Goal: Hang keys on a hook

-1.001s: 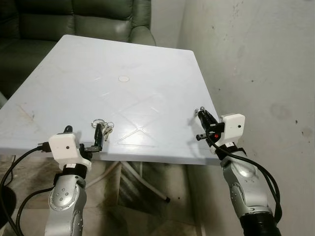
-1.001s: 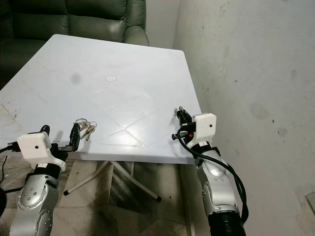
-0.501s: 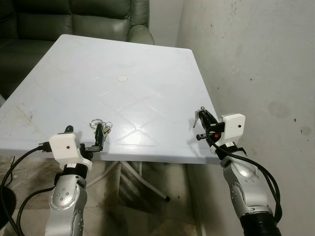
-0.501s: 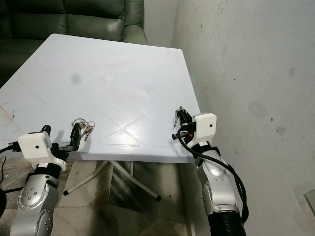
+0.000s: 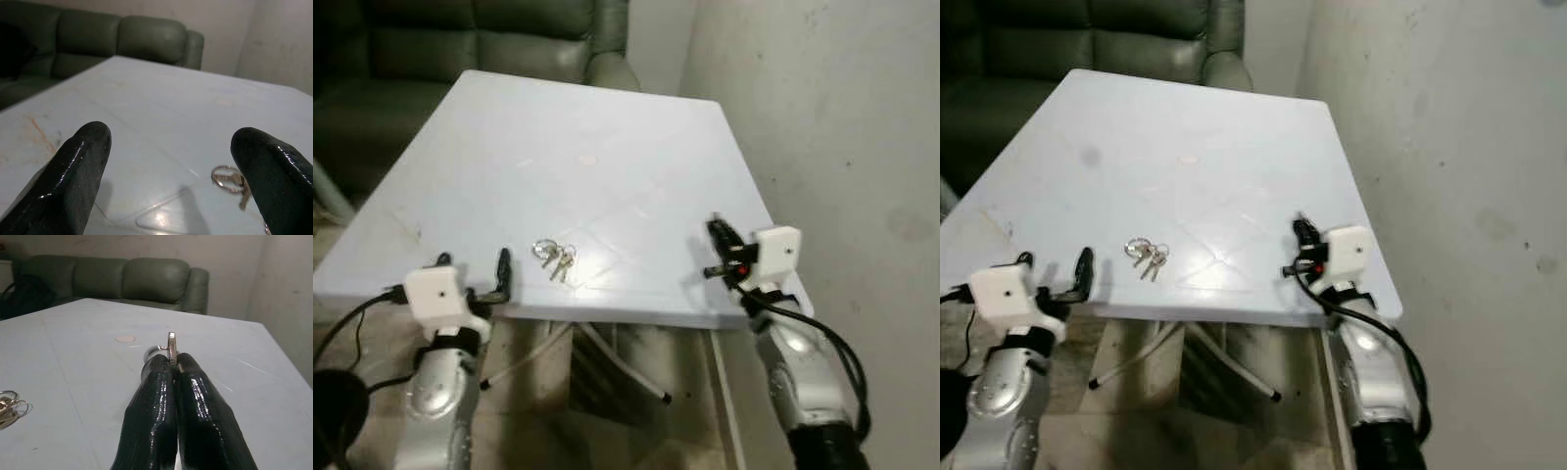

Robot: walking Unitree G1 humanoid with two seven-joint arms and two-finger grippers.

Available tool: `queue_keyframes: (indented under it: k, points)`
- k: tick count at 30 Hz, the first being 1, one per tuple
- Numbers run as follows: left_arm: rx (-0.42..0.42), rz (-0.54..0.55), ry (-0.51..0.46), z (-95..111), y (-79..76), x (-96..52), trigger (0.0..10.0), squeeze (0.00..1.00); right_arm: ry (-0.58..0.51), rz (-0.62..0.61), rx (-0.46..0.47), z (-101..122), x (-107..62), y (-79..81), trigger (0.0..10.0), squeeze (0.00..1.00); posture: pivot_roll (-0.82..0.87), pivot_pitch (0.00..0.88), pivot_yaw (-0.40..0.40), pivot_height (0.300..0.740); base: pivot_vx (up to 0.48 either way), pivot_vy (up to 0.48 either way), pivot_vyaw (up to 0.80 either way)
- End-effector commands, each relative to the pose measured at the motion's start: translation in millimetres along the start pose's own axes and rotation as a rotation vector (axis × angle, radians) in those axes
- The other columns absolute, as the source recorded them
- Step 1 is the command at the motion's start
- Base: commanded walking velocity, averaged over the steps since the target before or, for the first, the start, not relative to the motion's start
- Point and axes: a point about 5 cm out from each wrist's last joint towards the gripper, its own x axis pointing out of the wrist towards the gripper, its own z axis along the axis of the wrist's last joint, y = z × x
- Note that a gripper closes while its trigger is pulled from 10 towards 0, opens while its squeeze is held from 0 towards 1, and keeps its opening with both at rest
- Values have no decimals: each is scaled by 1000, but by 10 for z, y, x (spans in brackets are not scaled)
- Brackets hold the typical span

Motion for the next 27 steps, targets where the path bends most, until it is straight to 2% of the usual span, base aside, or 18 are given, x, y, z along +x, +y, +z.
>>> queue_keyframes:
  k: [1, 16, 27]
  points:
    - [-15, -15, 18, -34, -67, -7, 10000, 0, 1, -34, -9, 6, -42, -102, 10000, 0, 5, 72, -74, 740, 0, 480, 0]
    - [-13, -17, 20, -41, -77, -13, 10000, 0, 1, -29, -8, 6, -50, -100, 10000, 0, 4, 66, -79, 740, 0, 417, 0]
    - [-8, -8, 13, -31, -71, -13, 10000, 0, 19, -26, 0, -2, -19, -90, 10000, 0, 10, 60, -81, 740, 0, 0, 0]
